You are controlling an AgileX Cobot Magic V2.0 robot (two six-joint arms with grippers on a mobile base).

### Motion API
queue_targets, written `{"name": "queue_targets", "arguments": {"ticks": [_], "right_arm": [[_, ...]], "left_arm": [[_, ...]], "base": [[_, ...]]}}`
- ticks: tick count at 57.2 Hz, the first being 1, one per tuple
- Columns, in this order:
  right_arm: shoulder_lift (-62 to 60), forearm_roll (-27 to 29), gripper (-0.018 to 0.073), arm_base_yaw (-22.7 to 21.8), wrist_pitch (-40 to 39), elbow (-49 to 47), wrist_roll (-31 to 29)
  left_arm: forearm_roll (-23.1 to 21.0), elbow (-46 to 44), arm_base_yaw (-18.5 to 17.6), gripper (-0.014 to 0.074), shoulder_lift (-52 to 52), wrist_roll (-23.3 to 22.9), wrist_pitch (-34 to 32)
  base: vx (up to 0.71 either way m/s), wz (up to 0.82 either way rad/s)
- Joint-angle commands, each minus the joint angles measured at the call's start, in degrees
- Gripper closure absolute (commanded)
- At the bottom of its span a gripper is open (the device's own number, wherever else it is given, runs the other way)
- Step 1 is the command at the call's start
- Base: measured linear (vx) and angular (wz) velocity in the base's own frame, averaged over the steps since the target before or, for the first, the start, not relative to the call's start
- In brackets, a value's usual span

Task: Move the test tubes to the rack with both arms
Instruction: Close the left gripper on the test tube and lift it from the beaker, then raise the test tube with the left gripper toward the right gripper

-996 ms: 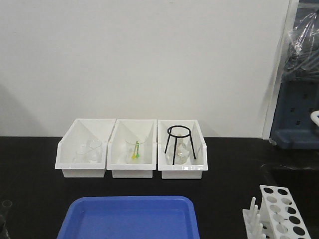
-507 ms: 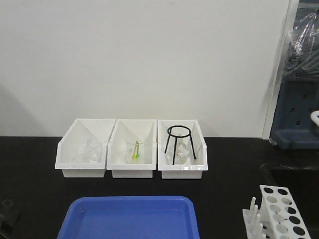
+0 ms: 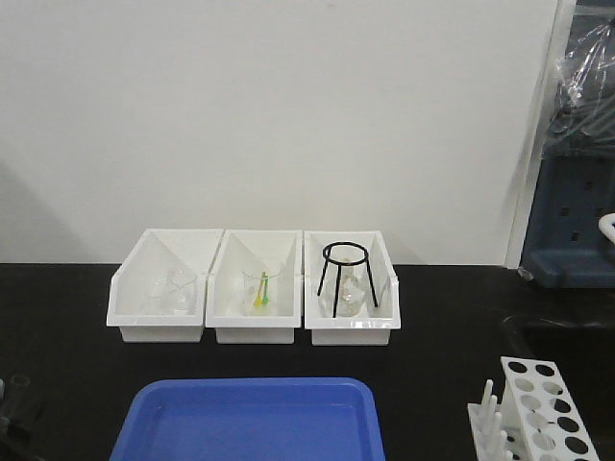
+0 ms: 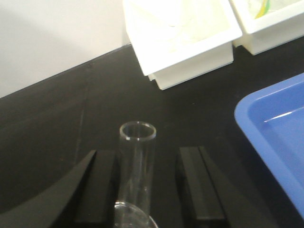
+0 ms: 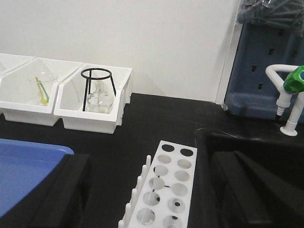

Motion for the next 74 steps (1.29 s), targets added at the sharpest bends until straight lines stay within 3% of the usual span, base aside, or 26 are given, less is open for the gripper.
{"name": "queue_targets", "arguments": {"ticks": [1,24,38,60,74], "right_arm": [[0.5,-0.1,-0.0012,-0.1,-4.4,-1.9,0.0],[0.5,-0.3,-0.0012,-0.1,-3.3,-1.9,0.0],[0.5,-0.3,-0.0012,-0.1,-1.1,-1.9,0.0],[0.5,-0.3,-0.0012,-0.1,-1.5,-1.9,0.0],[0.5,-0.5,-0.0012,-0.1,-1.6,-1.9,0.0]], "left_arm": [[-2.6,-1.4,0.0,0.0175,-1.4,0.8,-6.4],[-1.9,-1.6,0.0,0.014,-1.3,0.6,-8.6],[1.5,-7.4,-0.1,0.014,2.1,-1.8,-4.5],[0.6,-7.1,0.0,0.014,2.1,2.3,0.4],[-4.1,-7.1,0.0,0.014,2.1,3.1,1.4]], "base": [[0.0,0.0],[0.0,0.0],[0.0,0.0],[0.0,0.0],[0.0,0.0]]}}
